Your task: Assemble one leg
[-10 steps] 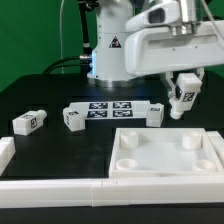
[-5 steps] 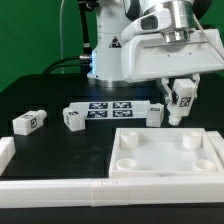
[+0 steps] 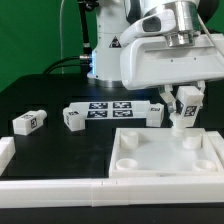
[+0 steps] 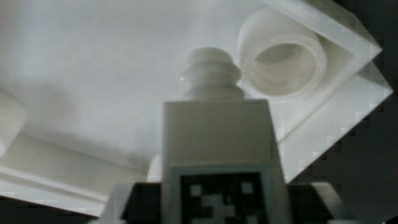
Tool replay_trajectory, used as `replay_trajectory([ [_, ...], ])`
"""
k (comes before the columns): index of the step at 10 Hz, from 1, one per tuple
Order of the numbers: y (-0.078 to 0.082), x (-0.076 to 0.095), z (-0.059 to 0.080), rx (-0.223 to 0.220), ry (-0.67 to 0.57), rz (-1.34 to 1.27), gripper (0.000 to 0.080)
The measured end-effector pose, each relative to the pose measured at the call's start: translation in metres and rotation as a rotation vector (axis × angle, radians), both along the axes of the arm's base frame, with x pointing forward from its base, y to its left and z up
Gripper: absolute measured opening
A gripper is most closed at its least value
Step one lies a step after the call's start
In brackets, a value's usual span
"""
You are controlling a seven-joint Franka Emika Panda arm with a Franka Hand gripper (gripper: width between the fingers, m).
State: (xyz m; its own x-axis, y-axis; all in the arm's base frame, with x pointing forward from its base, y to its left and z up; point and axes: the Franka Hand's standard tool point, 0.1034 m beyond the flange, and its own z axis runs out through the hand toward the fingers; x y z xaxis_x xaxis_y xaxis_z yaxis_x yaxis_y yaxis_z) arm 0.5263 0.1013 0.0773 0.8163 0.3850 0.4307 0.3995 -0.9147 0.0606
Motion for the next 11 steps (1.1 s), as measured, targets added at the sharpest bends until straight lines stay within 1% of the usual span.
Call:
replay_trajectory([
  [2,-0.005,0.003,0.002,0.006,-0.032,-0.008,0.0285],
  [3,-0.002,0.005,0.004,-0.003,0.049,-0.002,0.0285],
  [4,0.001,0.016,0.011,0.0,0.084,-0.003,0.0285],
  [5,0.004,0.028,0.011,0.021,0.106,-0.023,0.0285],
  [7,0.004,0.048,0.007,0.058,0.11,-0.052,0.0285],
  [11,0.004,0.046,0.006,0.057,0.112,-0.051,0.0285],
])
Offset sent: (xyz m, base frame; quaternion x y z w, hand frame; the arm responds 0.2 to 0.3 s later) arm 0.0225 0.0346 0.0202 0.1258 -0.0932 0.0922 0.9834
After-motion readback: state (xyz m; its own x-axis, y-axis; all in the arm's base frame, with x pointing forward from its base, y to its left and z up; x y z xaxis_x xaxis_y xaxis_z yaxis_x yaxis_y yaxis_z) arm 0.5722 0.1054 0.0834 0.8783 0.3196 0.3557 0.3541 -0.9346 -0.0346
